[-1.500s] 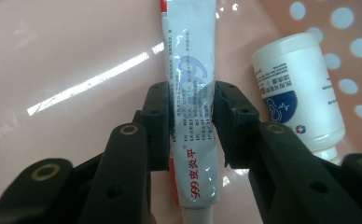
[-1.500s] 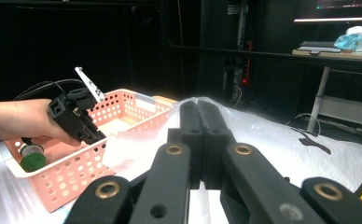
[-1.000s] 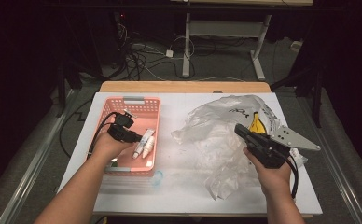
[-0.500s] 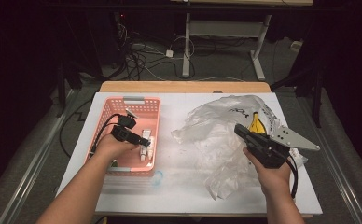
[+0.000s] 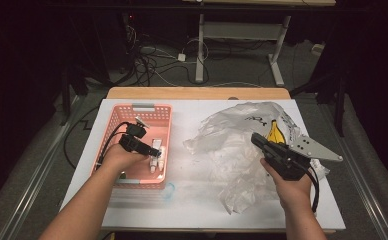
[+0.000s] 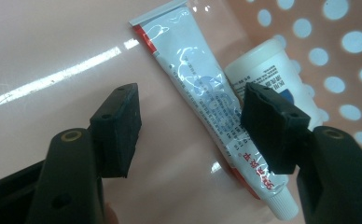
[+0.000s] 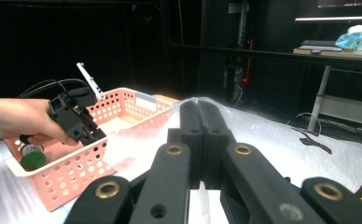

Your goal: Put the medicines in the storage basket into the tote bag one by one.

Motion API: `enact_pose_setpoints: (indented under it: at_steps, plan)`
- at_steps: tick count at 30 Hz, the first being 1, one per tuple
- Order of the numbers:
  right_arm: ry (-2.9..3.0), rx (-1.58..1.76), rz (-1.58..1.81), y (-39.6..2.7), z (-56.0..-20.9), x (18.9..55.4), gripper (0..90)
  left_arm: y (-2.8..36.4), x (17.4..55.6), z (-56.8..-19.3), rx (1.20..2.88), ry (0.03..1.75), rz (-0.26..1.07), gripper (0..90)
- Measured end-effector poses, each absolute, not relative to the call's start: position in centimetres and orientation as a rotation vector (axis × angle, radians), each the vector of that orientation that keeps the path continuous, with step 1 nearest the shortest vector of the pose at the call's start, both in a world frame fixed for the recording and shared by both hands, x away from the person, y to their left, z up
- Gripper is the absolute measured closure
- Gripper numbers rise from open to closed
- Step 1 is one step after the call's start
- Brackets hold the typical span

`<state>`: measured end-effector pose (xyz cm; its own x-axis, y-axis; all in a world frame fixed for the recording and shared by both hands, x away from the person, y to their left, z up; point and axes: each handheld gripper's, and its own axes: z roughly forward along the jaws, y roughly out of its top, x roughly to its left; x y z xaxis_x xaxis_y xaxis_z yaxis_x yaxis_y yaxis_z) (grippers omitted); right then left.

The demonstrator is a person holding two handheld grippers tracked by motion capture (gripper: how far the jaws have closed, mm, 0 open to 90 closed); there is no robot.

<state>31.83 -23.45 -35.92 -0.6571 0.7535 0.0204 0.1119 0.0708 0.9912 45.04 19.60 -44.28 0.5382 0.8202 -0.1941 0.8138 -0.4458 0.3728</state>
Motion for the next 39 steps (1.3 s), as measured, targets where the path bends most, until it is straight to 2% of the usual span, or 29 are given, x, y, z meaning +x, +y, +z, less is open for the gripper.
enact_pose_setpoints:
  at_steps: [4, 6, 8, 12, 16, 17, 19, 23, 39]
  plan:
    - [1.841, 0.855, 1.630, -23.5, -35.9, 31.9, 90.0, 19.4, 44.9, -43.9, 2.416, 1.331, 0.127, 40.1]
    - [1.843, 0.856, 1.630, -23.4, -35.9, 31.9, 90.0, 19.6, 44.9, -43.7, 2.421, 1.337, 0.137, 45.2]
    - [1.842, 0.855, 1.632, -23.4, -35.9, 31.8, 90.0, 19.9, 44.9, -43.6, 2.399, 1.339, 0.112, 45.7]
    - [1.841, 0.851, 1.630, -23.4, -35.9, 31.9, 90.0, 19.5, 44.7, -43.5, 2.377, 1.282, 0.049, 44.8]
    - [1.842, 0.855, 1.629, -23.4, -35.9, 31.9, 90.0, 18.5, 44.6, -44.6, 2.485, 1.320, 0.090, 42.2]
    - [1.841, 0.853, 1.630, -23.4, -35.9, 31.8, 90.0, 18.3, 44.4, -44.8, 2.493, 1.315, 0.134, 41.4]
    - [1.839, 0.850, 1.630, -23.5, -35.8, 31.8, 90.0, 18.1, 44.4, -44.7, 2.500, 1.333, 0.139, 43.4]
    - [1.840, 0.851, 1.631, -23.5, -35.9, 31.8, 90.0, 18.0, 44.2, -44.6, 2.517, 1.323, 0.141, 62.4]
    - [1.839, 0.857, 1.631, -23.5, -35.9, 31.9, 90.0, 18.6, 44.0, -44.5, 2.536, 1.245, 0.151, 66.9]
